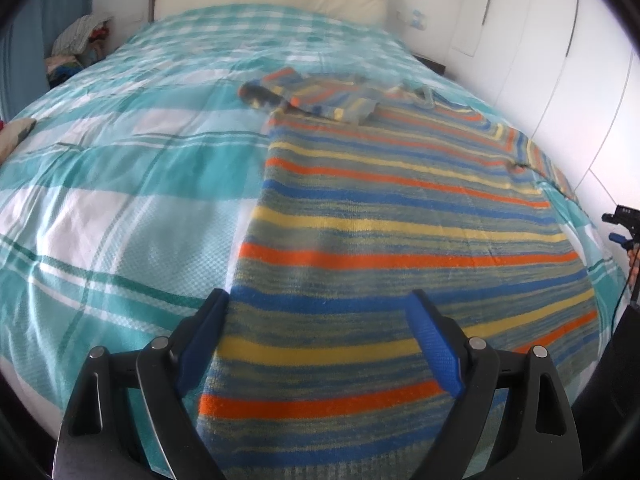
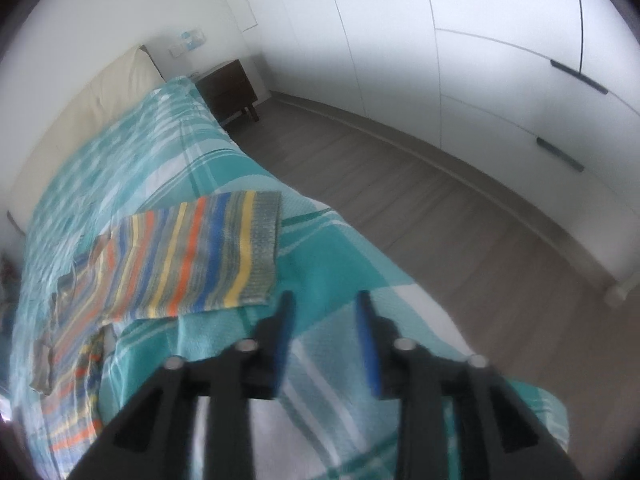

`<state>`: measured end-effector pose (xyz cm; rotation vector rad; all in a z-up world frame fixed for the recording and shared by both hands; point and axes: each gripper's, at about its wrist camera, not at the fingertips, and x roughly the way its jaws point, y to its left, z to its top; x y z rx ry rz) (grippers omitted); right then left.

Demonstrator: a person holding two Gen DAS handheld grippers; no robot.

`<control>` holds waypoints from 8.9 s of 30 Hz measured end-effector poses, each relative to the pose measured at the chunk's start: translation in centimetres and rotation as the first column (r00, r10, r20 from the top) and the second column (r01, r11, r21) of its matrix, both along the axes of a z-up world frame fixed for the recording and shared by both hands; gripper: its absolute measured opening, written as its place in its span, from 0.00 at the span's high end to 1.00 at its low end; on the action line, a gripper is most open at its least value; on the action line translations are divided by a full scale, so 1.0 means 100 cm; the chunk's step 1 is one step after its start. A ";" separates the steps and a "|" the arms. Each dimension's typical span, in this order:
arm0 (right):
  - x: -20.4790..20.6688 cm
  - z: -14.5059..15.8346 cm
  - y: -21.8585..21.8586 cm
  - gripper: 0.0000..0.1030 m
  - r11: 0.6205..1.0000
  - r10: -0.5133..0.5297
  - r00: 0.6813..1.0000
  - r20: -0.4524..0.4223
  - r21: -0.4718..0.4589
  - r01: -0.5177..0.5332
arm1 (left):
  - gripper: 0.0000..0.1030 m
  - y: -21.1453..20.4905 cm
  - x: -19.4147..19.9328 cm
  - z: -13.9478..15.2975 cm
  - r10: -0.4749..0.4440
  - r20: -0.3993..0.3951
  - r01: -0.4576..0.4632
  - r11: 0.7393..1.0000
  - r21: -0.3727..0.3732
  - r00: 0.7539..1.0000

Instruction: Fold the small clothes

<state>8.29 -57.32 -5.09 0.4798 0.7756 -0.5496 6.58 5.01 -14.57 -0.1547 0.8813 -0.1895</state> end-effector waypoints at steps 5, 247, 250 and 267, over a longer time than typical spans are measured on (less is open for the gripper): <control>-0.037 0.033 0.028 0.35 0.999 0.040 0.995 0.091 -0.039 -0.036 | 0.12 -0.004 -0.003 0.001 -0.009 0.012 0.008 1.000 0.016 1.000; -0.050 -0.021 0.223 0.27 0.764 0.644 0.763 0.060 -0.106 -0.636 | 0.11 0.104 0.022 0.015 0.283 0.075 -0.273 0.954 -0.124 0.956; -0.033 0.010 0.177 0.27 0.809 0.588 0.800 0.117 -0.088 -0.581 | 0.10 0.108 0.022 0.016 0.290 0.077 -0.278 0.951 -0.136 0.954; 0.066 -0.038 -0.071 0.37 0.821 0.098 0.975 0.201 0.538 -0.193 | 0.10 0.105 0.027 0.009 0.309 0.051 -0.302 0.946 -0.113 0.950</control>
